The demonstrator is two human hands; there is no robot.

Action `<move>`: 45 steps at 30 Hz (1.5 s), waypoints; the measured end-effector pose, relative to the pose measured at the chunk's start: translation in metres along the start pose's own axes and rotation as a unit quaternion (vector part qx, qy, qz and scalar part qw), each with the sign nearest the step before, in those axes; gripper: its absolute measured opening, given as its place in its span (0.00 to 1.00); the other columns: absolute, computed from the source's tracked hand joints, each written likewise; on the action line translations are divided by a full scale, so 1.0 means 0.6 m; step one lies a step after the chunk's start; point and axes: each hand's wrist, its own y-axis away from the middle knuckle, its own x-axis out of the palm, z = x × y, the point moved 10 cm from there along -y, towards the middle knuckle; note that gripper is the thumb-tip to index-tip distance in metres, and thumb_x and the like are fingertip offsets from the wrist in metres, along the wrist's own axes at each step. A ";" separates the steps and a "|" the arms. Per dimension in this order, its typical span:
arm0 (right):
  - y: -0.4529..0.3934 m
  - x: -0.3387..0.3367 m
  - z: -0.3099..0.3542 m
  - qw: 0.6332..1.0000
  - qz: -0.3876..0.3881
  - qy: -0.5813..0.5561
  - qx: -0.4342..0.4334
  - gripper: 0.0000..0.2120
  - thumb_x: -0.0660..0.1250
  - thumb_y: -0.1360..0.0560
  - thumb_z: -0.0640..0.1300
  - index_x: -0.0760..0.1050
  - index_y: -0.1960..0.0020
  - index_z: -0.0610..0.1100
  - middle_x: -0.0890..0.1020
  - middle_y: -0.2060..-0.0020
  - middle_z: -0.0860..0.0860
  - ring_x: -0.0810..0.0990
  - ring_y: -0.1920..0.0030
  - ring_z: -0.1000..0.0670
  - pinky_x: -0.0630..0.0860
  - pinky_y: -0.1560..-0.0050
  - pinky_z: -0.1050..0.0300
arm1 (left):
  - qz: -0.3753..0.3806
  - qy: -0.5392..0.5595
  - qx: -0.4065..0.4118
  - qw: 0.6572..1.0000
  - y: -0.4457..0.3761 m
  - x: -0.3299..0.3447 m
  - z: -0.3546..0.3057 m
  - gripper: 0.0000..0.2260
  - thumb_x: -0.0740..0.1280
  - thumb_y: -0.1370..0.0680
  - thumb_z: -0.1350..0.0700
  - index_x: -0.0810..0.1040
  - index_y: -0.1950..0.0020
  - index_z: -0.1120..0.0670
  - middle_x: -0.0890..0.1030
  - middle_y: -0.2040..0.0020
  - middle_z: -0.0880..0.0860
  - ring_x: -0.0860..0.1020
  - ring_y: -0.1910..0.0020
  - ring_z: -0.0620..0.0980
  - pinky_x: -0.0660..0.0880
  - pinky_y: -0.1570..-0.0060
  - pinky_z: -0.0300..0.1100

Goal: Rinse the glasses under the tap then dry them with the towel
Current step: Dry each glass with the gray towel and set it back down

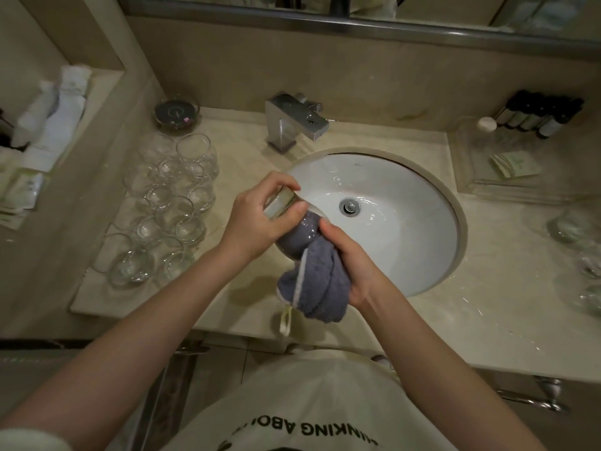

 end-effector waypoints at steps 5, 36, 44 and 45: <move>-0.003 0.007 0.041 0.973 -0.063 0.180 -0.127 0.16 0.68 0.26 0.44 0.76 0.39 0.43 0.82 0.46 0.46 0.81 0.48 0.52 0.77 0.43 0.59 | 0.046 0.047 -0.359 0.931 0.003 0.015 0.097 0.20 0.66 0.28 0.33 0.75 0.60 0.51 0.73 0.66 0.50 0.68 0.71 0.48 0.63 0.74 0.40; 0.018 0.006 0.043 0.943 -0.056 0.326 0.014 0.19 0.55 0.18 0.51 0.83 0.51 0.44 0.86 0.58 0.47 0.84 0.57 0.52 0.78 0.51 0.63 | 0.463 0.113 -0.329 0.815 0.056 0.062 0.090 0.38 0.82 0.52 0.37 0.72 0.51 0.53 0.80 0.65 0.48 0.78 0.68 0.47 0.74 0.68 0.35; 0.013 -0.018 0.041 0.939 -0.070 0.337 0.023 0.24 0.52 0.18 0.57 0.81 0.40 0.45 0.85 0.47 0.44 0.83 0.44 0.47 0.75 0.38 0.55 | 0.484 0.050 -0.328 0.809 0.059 0.074 0.120 0.37 0.80 0.46 0.36 0.79 0.44 0.55 0.84 0.52 0.56 0.80 0.52 0.59 0.78 0.54 0.45; 0.013 -0.023 0.042 0.944 -0.074 0.320 0.028 0.24 0.52 0.18 0.57 0.81 0.40 0.45 0.84 0.45 0.44 0.82 0.43 0.46 0.74 0.36 0.52 | 0.471 0.049 -0.329 0.817 0.056 0.071 0.127 0.34 0.80 0.45 0.38 0.79 0.45 0.54 0.84 0.55 0.54 0.80 0.53 0.59 0.79 0.56 0.43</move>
